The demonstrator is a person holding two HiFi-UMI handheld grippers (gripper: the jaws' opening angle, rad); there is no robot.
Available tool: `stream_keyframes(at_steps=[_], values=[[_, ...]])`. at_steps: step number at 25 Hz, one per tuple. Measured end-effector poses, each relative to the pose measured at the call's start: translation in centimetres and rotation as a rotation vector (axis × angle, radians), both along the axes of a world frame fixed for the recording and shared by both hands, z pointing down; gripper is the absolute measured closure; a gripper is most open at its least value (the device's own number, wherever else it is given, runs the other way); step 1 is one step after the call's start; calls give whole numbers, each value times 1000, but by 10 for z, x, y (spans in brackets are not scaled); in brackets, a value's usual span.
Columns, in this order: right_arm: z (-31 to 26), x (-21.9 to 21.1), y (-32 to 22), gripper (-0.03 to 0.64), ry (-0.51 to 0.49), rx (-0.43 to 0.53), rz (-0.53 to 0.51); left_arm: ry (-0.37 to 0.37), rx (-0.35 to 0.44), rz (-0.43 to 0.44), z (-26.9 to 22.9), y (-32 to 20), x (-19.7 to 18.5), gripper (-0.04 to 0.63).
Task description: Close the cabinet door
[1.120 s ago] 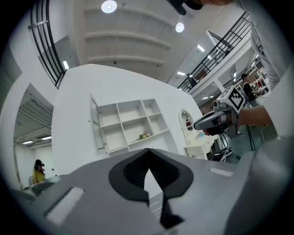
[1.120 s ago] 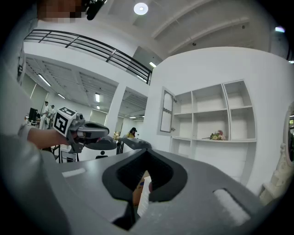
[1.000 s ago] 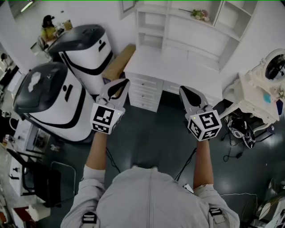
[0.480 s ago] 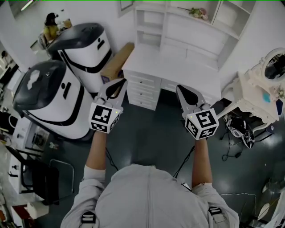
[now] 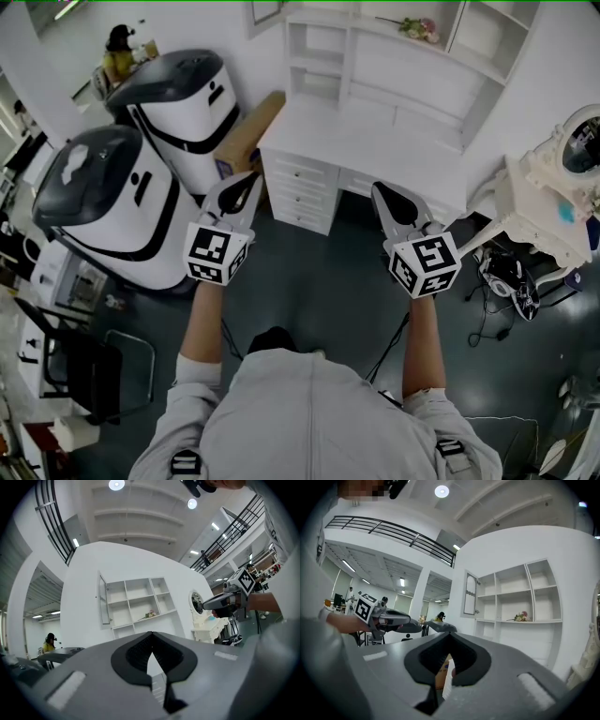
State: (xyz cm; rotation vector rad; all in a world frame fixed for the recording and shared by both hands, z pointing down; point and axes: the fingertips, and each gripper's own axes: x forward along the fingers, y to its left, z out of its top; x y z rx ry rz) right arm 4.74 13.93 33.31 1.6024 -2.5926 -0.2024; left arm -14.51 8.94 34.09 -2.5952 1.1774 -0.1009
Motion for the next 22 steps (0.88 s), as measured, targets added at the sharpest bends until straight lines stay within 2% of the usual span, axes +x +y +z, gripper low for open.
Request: stream_keyframes(at_steps=[4,10,16,22], values=[[3,3,-10,615,-21,-14,-7,-23,0,13,2,-7,8,577],[9,13,-45,615,-35,-30,5,-7,-10,14,8,-44,12,577],[19,14,-114,615,-20,-42,9,11,-21,11,20,-124,8,577],[0,12,-204,615,5,-23,31,24,11,39,4,-220,11,577]])
